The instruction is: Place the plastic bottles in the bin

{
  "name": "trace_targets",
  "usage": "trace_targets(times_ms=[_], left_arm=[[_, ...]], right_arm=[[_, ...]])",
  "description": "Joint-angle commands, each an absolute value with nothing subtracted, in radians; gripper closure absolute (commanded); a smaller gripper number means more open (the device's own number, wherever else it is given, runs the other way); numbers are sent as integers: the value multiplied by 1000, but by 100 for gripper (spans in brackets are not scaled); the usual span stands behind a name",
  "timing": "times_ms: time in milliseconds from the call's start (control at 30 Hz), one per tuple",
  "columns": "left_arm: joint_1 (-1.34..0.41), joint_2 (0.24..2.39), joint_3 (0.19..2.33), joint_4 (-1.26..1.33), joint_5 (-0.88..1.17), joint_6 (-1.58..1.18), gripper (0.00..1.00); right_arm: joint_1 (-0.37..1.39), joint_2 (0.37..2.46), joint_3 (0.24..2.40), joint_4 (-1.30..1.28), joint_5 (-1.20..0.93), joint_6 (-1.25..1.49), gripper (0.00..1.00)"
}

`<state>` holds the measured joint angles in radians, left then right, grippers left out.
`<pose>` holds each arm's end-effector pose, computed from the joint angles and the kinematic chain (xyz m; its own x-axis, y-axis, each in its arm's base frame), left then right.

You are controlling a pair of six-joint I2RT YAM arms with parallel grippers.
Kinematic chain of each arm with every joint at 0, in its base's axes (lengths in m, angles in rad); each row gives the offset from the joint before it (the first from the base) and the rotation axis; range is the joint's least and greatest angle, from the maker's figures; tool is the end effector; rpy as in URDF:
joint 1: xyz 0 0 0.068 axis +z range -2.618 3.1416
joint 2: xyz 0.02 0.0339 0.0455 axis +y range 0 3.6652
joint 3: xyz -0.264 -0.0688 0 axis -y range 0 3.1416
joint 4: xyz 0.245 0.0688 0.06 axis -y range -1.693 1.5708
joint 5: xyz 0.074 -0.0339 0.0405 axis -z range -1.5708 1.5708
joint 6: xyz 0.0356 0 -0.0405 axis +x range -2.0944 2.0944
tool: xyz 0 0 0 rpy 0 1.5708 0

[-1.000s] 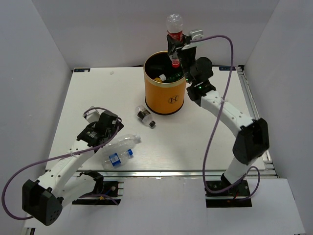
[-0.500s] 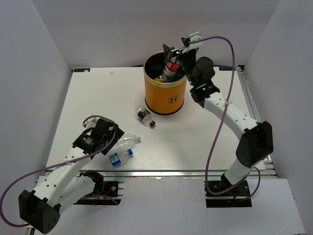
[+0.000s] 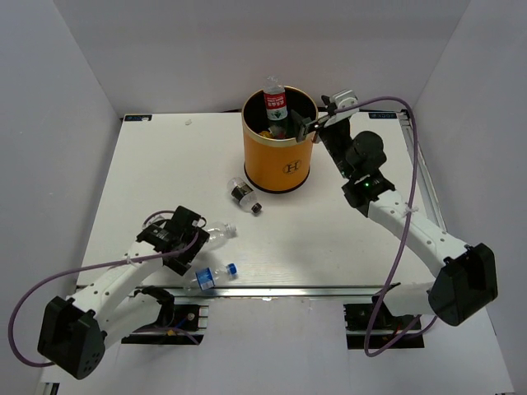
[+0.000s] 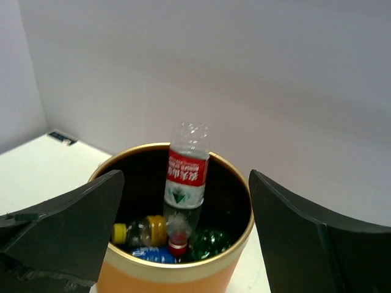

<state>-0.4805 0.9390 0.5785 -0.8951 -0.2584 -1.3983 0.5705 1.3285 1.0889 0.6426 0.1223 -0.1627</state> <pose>0.1355 -0.0604 0.1932 -0.5158 -0.8052 -0.2925 -0.7659 0.5864 -0.2637 0.2628 0.1635 0.4128 0.3972 0.0639 -0.9155 -0.3823 0.9184 -0.1018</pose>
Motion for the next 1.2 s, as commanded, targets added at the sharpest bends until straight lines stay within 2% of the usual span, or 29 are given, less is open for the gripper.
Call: trace_targets(times_ms=[0,300,467,600,800,967,1167], left_arm=[[-479,982,598,-848,-328,-1489,2],[-479,1000,624,-818,-402,-1557,2],[-479,916,632,-805,-454,-1551,2],[-479,928,638,-766,-495,-1551,2],[-479,1084,695,-784,-560,-1580,2],[-472,1203,712,-700,-620,-1614,2],[-457,1406,817,-684,-566,-1588,2]], right_arm=[[569,1267,1074,595,60,-196,11],[569,1164,927,563,55,-189,11],[569,1167,896,551,77,-176,11],[569,1175,884,534,75,-164,11],[569,1149,853,509,115,-167,10],[569,1075,730,546,126,-83,11],[568,938,592,539,139,35,11]])
